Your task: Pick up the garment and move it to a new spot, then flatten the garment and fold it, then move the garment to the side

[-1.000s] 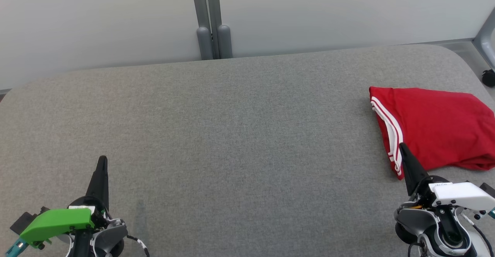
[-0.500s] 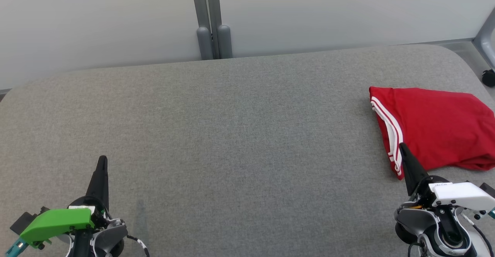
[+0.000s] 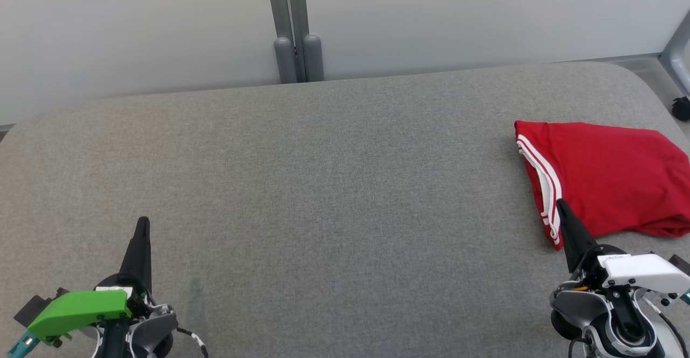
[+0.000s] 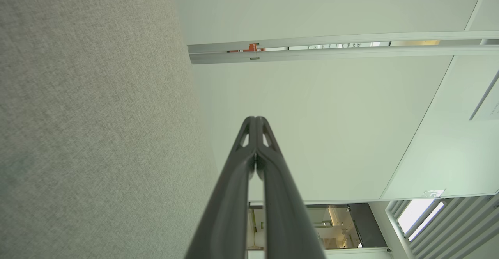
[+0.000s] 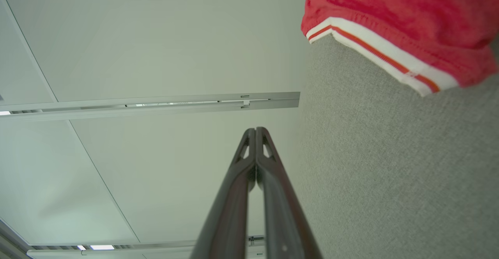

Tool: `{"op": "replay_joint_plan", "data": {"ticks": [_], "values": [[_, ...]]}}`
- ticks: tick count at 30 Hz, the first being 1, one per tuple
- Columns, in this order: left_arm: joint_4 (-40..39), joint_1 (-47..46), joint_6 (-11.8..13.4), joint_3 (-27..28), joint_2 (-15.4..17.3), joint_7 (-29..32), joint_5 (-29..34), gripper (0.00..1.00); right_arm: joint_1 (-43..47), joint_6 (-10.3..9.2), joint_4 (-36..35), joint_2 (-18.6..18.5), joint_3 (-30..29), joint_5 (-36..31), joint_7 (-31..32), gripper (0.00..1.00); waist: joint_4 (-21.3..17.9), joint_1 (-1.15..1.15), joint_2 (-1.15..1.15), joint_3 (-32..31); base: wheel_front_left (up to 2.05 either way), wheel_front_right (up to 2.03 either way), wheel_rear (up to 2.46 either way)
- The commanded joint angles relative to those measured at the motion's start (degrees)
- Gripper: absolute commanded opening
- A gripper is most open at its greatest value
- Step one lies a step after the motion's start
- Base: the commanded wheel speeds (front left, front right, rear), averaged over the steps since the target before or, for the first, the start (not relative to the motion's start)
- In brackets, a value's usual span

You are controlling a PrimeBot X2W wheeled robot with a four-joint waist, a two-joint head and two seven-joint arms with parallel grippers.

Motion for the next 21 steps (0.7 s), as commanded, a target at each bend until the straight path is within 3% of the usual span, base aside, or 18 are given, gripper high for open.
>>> {"op": "replay_joint_plan", "data": {"ticks": [1,21], "values": [[-0.1,-0.6,-0.3,0.1,0.0,0.2,0.0,0.00,0.5,0.02,-0.3,-0.1,0.0,0.4,0.2,0.00,0.0,0.00,0.00,0.0,0.00,0.00,0.00],[-0.2,-0.6,-0.3,0.1,0.0,0.2,0.0,0.00,0.5,0.02,-0.3,-0.1,0.0,0.4,0.2,0.00,0.0,0.00,0.00,0.0,0.00,0.00,0.00]]}}
